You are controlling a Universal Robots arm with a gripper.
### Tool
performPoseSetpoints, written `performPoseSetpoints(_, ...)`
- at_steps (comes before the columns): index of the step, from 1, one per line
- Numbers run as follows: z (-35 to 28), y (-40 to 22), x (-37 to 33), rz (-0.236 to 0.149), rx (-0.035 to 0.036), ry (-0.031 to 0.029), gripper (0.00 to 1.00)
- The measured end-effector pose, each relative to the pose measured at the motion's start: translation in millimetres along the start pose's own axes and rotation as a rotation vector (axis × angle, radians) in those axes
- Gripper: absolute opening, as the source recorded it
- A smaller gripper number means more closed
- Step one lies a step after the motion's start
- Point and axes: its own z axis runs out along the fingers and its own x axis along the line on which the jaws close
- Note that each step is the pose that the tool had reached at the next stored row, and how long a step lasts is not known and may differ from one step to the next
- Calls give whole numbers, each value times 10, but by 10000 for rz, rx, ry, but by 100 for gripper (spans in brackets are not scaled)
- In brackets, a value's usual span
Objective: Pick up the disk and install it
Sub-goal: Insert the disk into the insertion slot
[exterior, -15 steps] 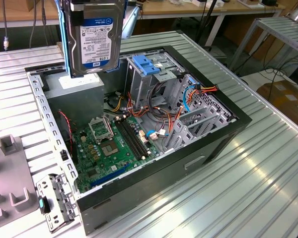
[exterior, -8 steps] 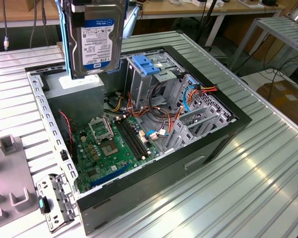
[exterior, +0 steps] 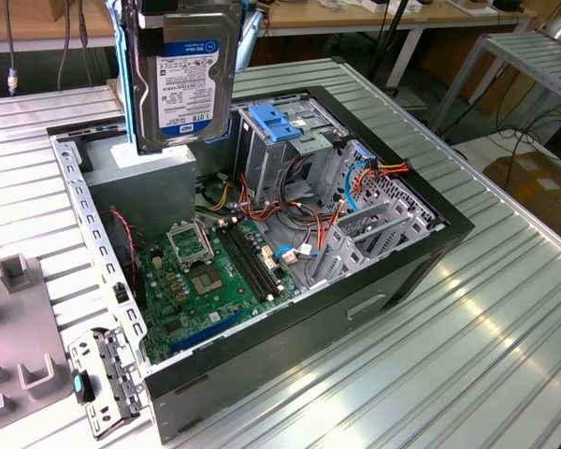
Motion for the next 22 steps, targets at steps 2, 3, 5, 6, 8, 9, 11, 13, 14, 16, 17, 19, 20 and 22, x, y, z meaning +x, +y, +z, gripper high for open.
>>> performPoseSetpoints(2,0,-1,23,0,1,3,37)
performPoseSetpoints(3,1,-1,37,0,1,4,37)
performPoseSetpoints(5,0,-2,58,0,0,7,37)
performPoseSetpoints(6,0,-2,64,0,0,7,37)
performPoseSetpoints(8,0,-2,79,0,0,9,37)
performPoseSetpoints(9,0,-3,92,-1,0,14,37)
performPoseSetpoints(11,0,-3,105,-1,0,17,37)
performPoseSetpoints(13,1,-4,120,-1,1,20,37)
performPoseSetpoints(14,1,-4,137,-1,1,26,37)
performPoseSetpoints(16,1,-5,157,-1,1,30,37)
performPoseSetpoints(17,1,-5,169,-1,1,32,37)
performPoseSetpoints(19,1,-6,192,-1,2,39,37)
performPoseSetpoints(20,1,-6,201,-2,2,42,37)
performPoseSetpoints(22,1,-7,225,-1,2,50,37)
